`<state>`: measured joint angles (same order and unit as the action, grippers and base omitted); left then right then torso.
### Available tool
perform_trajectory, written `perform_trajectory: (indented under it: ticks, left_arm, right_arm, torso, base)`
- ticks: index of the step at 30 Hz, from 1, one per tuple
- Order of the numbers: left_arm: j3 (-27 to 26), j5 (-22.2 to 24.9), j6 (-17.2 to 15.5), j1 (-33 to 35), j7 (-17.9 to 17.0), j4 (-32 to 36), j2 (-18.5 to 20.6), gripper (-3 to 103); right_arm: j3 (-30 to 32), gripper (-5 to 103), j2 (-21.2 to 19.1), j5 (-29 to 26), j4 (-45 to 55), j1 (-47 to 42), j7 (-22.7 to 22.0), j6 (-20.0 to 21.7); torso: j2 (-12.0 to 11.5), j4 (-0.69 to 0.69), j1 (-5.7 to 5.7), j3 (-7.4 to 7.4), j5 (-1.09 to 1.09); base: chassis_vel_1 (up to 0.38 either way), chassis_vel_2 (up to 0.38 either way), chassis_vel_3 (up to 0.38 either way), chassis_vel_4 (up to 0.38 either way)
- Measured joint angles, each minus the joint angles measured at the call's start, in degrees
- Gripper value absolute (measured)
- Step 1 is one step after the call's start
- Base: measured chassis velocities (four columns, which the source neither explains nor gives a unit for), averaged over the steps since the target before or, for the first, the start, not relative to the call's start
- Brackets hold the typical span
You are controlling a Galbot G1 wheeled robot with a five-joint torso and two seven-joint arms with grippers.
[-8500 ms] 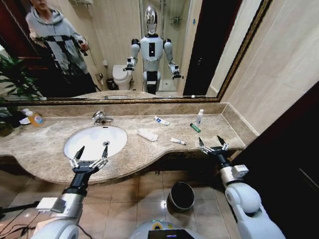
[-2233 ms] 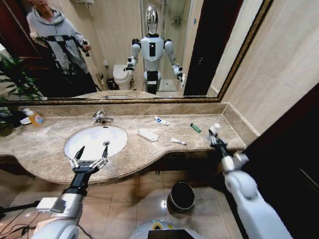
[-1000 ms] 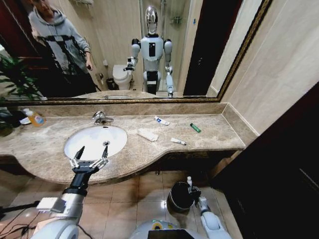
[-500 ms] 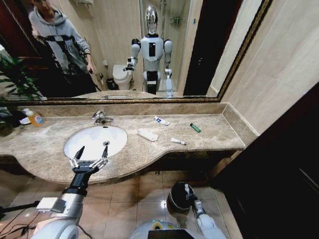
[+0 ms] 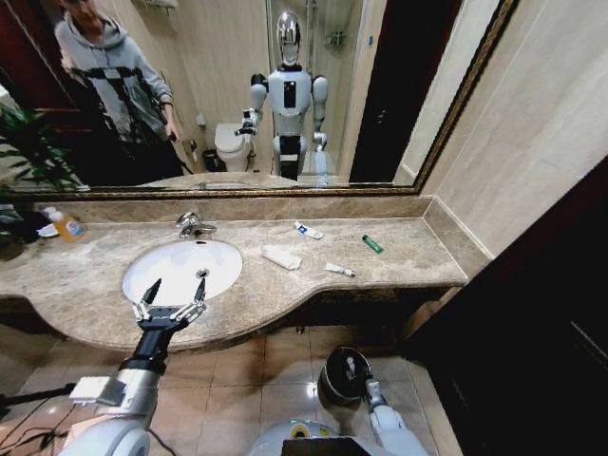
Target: Pick up the trash from the sink and place it in the trash bin.
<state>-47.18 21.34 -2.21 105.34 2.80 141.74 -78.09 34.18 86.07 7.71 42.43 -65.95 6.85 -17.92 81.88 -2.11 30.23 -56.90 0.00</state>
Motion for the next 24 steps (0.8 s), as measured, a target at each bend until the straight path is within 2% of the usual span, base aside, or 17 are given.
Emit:
perform_trajectory:
  ticks: [1,4,5,8,19,24]
  left_arm:
    - [0.0,0.0,0.0,0.0,0.0,0.0,0.0,100]
    - [0.0,0.0,0.0,0.0,0.0,0.0,0.0,100]
    - [0.0,0.0,0.0,0.0,0.0,0.0,0.0,100]
    - [0.0,0.0,0.0,0.0,0.0,0.0,0.0,100]
    - [0.0,0.0,0.0,0.0,0.0,0.0,0.0,100]
    - [0.0,0.0,0.0,0.0,0.0,0.0,0.0,100]
  right_arm:
    - [0.0,65,0.0,0.0,0.0,0.0,0.0,0.0]
    - [0.0,82,0.0,0.0,1.5,-1.0,0.0,0.0]
    - [0.0,82,0.0,0.0,1.5,-1.0,0.0,0.0]
    - [0.0,96,0.0,0.0,2.1,-1.9,-0.3,-0.1]
    - [0.2,100,0.0,-0.1,4.1,-4.0,-0.9,-0.6]
    - [0.5,100,0.3,0.3,6.1,-5.2,-3.6,-2.9]
  torso:
    - [0.0,0.00,0.00,0.00,0.00]
    - [0.0,0.00,0.00,0.00,0.00]
    - [0.0,0.00,0.00,0.00,0.00]
    - [0.0,0.00,0.00,0.00,0.00]
    - [0.0,0.00,0.00,0.00,0.00]
    - [0.0,-0.01,0.00,0.00,0.01]
  base:
    - [0.000,0.000,0.000,0.000]
    - [0.000,0.000,0.000,0.000]
    - [0.000,0.000,0.000,0.000]
    - [0.000,0.000,0.000,0.000]
    - [0.000,0.000,0.000,0.000]
    - [0.000,0.000,0.000,0.000]
